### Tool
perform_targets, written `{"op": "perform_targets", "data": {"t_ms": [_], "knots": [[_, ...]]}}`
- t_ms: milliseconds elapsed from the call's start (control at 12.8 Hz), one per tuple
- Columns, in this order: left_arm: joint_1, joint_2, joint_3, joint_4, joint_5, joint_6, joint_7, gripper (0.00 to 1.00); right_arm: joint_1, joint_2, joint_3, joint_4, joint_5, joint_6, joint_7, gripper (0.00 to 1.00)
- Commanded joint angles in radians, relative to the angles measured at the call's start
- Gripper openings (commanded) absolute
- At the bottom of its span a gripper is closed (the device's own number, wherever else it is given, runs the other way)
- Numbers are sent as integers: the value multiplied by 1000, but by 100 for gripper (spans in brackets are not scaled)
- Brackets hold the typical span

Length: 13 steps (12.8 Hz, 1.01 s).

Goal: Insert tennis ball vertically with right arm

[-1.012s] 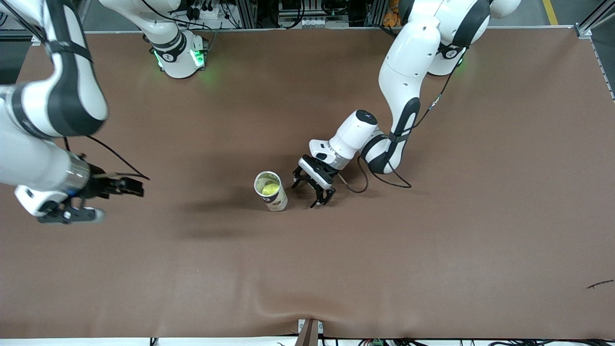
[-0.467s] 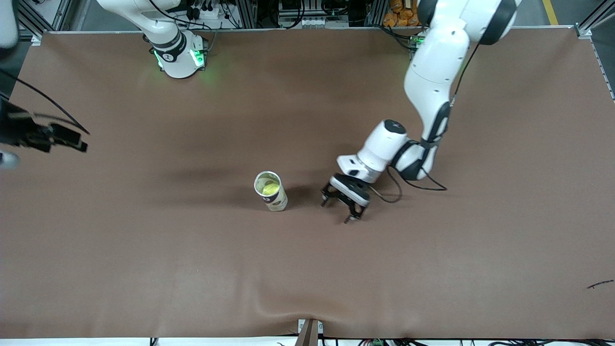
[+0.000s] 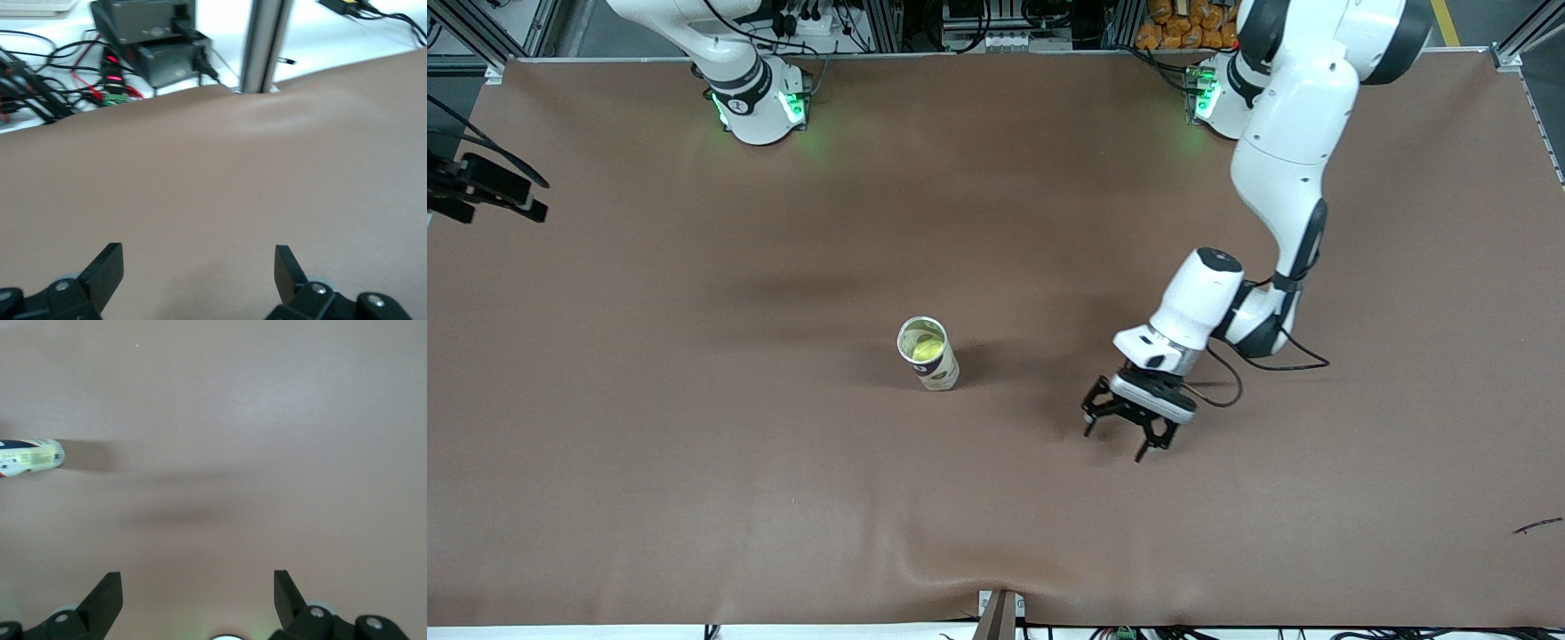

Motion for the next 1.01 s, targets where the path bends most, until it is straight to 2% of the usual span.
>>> {"op": "perform_targets", "data": {"t_ms": [0,156,467,623,935], "knots": [[77,-27,-48,25,-5,-54,-44,100,-68,-3,87,8,-58,-15,7,100],[141,-67,-94,37,-5,-145,-44,100,-91,12,109,7,-63,-3,-3,100],[244,-211,-171,34,-6,-447,-44,100,-60,20,111,44,-65,-6,11,100],[324,-285,-251,25,-12,-611,-44,100,-63,20,111,44,-62,-24,14,100],[540,-420,-476,18,-12,-973,-37,100,-88,18,103,44,-62,-63,16,100]]}}
